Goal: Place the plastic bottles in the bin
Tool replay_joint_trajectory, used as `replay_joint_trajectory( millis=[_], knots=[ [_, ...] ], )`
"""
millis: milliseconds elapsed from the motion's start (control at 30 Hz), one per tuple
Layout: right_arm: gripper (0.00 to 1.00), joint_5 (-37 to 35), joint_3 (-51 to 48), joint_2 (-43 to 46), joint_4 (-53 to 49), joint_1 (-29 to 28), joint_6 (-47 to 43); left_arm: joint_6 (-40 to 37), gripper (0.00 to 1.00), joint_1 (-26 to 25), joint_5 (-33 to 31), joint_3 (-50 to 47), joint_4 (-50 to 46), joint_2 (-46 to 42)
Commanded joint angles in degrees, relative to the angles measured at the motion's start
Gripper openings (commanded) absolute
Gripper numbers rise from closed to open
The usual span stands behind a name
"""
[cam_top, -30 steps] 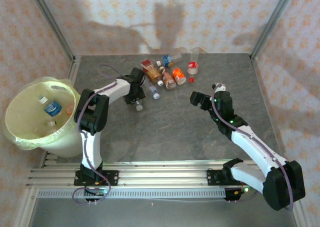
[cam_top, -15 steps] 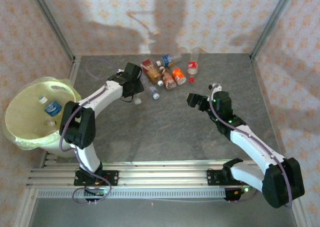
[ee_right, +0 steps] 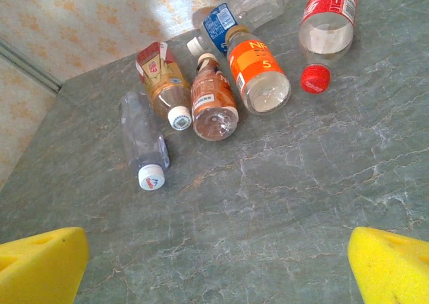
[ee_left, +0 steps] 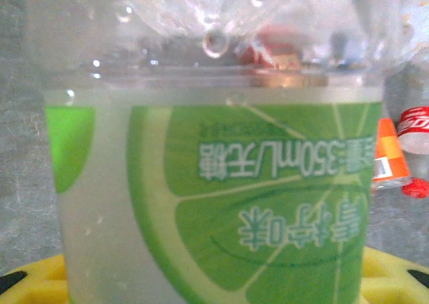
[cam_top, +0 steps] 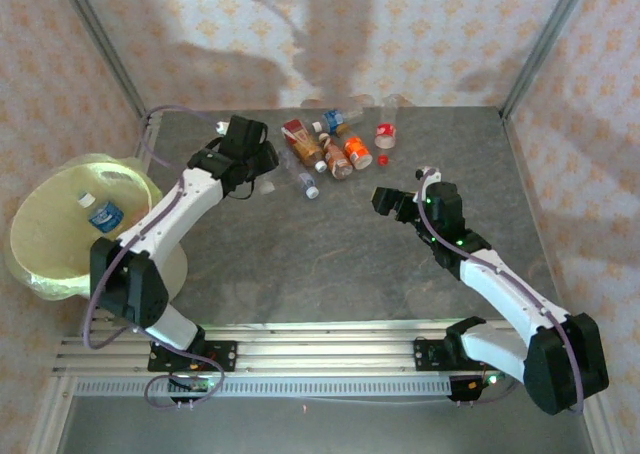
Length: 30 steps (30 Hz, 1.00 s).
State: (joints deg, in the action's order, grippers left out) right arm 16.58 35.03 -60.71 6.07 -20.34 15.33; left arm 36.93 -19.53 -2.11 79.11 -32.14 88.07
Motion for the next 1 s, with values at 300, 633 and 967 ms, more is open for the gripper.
replay_joint_trajectory(
  millis=[300,633,967],
  knots=[
    [0.99,3.18,1.17,-4.46,4.38,-0.25,-0.11,-12.30,0.49,-1.27,-7.90,-0.99,0.60,-19.28],
    [0.99,4.95,2.40,-8.21,6.11,-0.48,0.22,-17.23,0.48,7.51,-24.58,4.89,-7.23,-25.99],
    [0.99,5.82,2.94,-8.24,4.23,-0.56,-0.97,-12.73,0.47,27.29,-28.58,-2.10,-7.94,-35.30]
  ],
)
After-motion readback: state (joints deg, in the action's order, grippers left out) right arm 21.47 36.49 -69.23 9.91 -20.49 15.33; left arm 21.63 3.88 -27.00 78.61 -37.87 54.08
